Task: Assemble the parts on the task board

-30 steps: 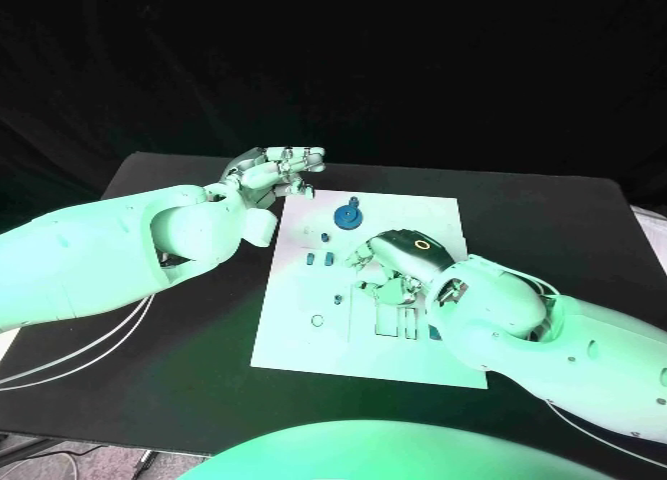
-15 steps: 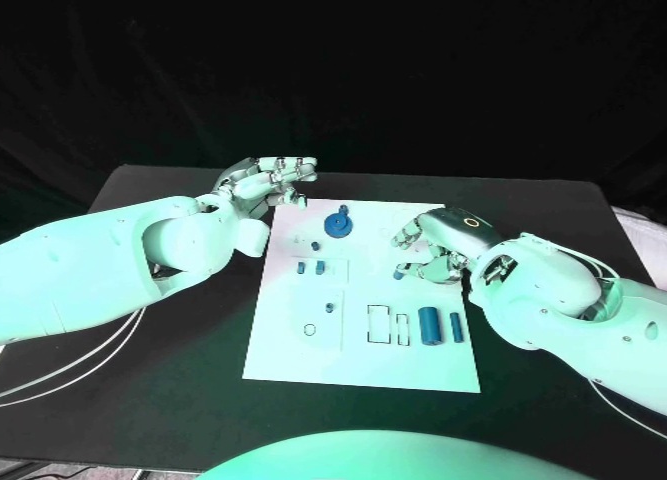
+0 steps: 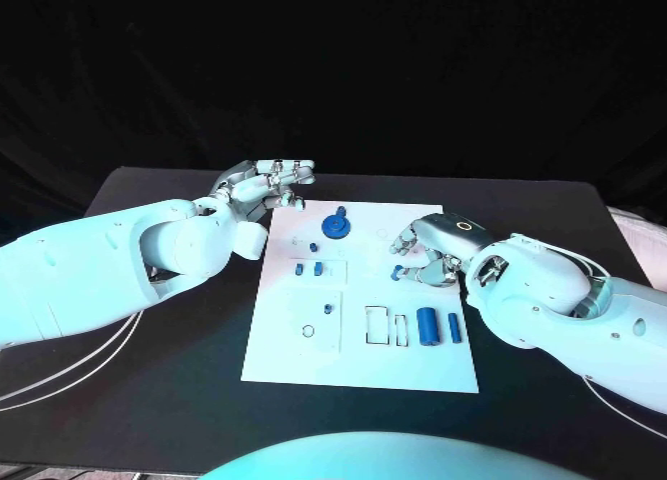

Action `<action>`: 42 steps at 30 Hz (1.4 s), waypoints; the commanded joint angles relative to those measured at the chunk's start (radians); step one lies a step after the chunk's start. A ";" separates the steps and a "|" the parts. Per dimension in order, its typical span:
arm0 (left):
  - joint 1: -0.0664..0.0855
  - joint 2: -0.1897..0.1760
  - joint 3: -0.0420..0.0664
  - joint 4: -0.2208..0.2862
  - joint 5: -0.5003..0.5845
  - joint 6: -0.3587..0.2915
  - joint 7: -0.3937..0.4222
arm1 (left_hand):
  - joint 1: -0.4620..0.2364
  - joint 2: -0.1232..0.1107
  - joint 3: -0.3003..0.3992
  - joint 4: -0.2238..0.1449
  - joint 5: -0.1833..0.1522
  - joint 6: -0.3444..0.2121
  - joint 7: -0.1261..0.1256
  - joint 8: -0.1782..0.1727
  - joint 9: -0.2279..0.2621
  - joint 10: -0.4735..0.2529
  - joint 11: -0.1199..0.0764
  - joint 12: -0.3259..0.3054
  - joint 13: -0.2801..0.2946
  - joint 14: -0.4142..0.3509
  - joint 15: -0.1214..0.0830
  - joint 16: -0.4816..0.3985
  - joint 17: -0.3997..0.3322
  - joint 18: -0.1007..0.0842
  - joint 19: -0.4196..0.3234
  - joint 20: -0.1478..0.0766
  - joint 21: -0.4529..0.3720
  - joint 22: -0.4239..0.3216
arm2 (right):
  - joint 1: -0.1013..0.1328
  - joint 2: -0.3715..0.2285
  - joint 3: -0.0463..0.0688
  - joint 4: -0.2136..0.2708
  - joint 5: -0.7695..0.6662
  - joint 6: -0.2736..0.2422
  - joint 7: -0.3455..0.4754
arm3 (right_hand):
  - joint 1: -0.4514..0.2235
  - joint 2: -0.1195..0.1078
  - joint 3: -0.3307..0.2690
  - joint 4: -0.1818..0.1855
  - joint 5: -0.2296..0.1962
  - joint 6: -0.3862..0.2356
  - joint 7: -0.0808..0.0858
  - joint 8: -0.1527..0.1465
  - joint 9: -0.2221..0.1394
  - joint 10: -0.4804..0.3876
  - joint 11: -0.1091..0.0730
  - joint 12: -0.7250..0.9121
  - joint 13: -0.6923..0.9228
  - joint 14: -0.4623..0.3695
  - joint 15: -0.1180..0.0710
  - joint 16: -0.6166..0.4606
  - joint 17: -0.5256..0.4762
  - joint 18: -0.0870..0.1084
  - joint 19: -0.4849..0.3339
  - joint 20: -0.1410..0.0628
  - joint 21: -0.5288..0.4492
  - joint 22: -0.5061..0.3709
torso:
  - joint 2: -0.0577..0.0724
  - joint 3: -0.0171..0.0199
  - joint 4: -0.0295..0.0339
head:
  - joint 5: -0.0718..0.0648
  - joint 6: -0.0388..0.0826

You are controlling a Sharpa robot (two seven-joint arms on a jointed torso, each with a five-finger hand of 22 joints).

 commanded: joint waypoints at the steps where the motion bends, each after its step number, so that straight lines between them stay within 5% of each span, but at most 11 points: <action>1: 0.000 0.001 0.001 0.002 -0.005 0.017 0.004 | 0.007 0.003 0.001 -0.005 0.004 0.000 0.004 0.006 -0.001 -0.007 0.002 0.005 0.001 -0.008 0.002 -0.002 -0.001 0.010 -0.004 -0.001 -0.006 -0.001 | -0.003 0.006 0.000 -0.007 -0.010 0.058 -0.007 | 0.011 0.006 -0.008 -0.001 -0.003 0.005 -0.001 -0.004 0.000 0.008 0.001 0.000 0.002 -0.003 0.001 -0.001 -0.001 0.004 0.000 0.006 -0.004 -0.001 | 0.001 0.0001 -0.0002 | 0.001 -0.002; 8: 0.000 0.001 0.001 0.002 -0.005 0.017 0.003 | 0.007 0.003 0.001 -0.005 0.004 0.000 0.004 0.006 -0.001 -0.007 0.002 0.005 0.001 -0.008 0.002 -0.002 -0.001 0.010 -0.004 -0.001 -0.006 -0.001 | -0.008 0.018 -0.001 -0.019 -0.008 0.076 -0.003 | 0.037 0.036 0.014 0.002 -0.003 0.039 0.015 0.004 0.004 0.052 -0.011 0.014 0.000 -0.001 -0.008 0.002 0.000 0.003 0.007 0.000 0.001 0.006 | 0.001 0.0003 -0.0002 | 0.000 -0.005; 30: 0.000 0.002 0.001 0.002 -0.005 0.016 0.002 | 0.007 0.003 0.001 -0.005 0.004 0.000 0.004 0.006 -0.001 -0.007 0.002 0.005 0.001 -0.008 0.002 -0.002 -0.001 0.010 -0.004 -0.001 -0.006 -0.001 | -0.016 0.041 -0.003 -0.046 -0.017 0.072 -0.005 | 0.068 0.067 0.117 -0.003 -0.010 0.131 0.012 0.019 0.012 0.161 -0.030 0.007 0.001 0.014 -0.023 0.054 0.055 -0.013 0.053 -0.016 0.056 0.083 | 0.000 -0.0001 -0.0003 | -0.003 -0.012; 42: 0.000 0.002 0.001 0.001 -0.005 0.015 0.002 | 0.007 0.003 0.001 -0.005 0.004 0.000 0.004 0.006 -0.001 -0.007 0.002 0.005 0.001 -0.008 0.002 -0.002 -0.001 0.010 -0.004 -0.001 -0.006 -0.001 | -0.015 0.025 -0.001 -0.002 -0.017 -0.042 0.007 | 0.089 0.074 0.167 -0.035 -0.011 0.151 0.016 0.022 0.015 0.199 -0.034 -0.001 0.004 0.021 -0.026 0.090 0.094 -0.021 0.073 -0.023 0.088 0.126 | 0.000 0.0003 -0.0018 | -0.003 -0.009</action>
